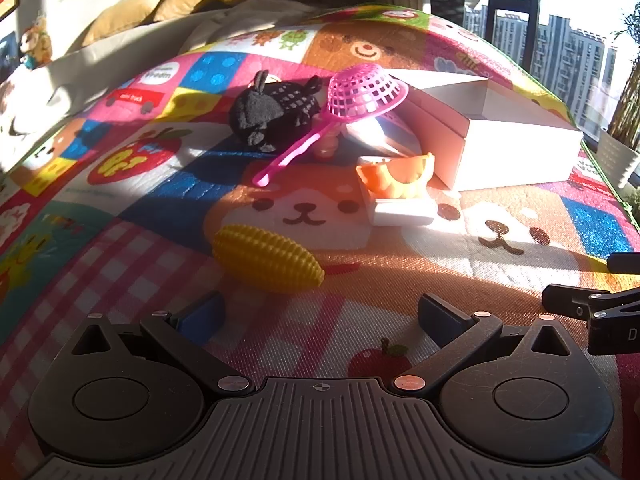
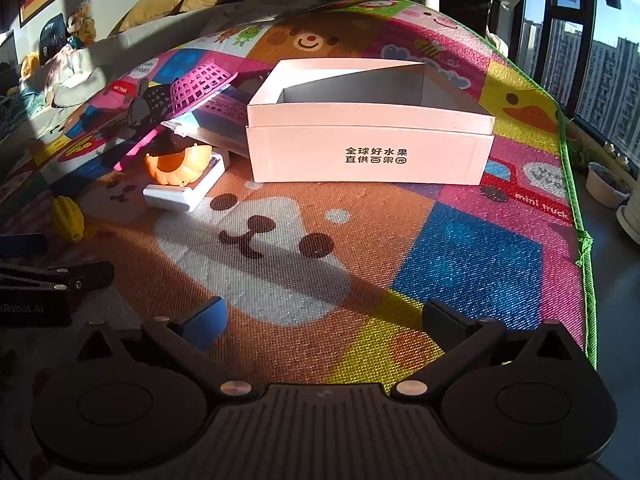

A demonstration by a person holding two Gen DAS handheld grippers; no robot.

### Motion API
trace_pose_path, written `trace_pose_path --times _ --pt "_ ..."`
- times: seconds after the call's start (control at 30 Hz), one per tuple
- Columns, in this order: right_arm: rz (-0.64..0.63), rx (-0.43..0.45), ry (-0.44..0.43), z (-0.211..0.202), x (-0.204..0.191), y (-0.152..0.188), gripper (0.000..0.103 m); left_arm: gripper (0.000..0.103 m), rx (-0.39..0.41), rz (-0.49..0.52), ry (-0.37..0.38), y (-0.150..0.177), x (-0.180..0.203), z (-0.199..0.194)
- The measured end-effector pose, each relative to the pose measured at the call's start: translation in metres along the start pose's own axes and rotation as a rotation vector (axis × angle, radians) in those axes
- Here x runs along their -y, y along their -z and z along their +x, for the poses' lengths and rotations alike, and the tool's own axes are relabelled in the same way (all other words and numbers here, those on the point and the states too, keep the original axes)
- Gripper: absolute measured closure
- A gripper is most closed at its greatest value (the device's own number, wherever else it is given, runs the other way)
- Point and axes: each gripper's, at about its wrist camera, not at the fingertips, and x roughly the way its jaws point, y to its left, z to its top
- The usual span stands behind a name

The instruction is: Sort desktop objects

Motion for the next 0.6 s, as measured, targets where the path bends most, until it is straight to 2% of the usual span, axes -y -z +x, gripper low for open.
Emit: trace_pose_path --times 0.3,0.6 --pt "0.004 0.004 -0.007 -0.0003 0.0023 0.0002 0.0 0.0 -0.008 -0.007 -0.013 -0.0049 -0.0003 0.0061" --pt "0.002 0.006 -0.002 0.001 -0.0011 -0.0009 0.0 0.0 -0.011 0.005 0.014 -0.0036 -0.0037 0.0048"
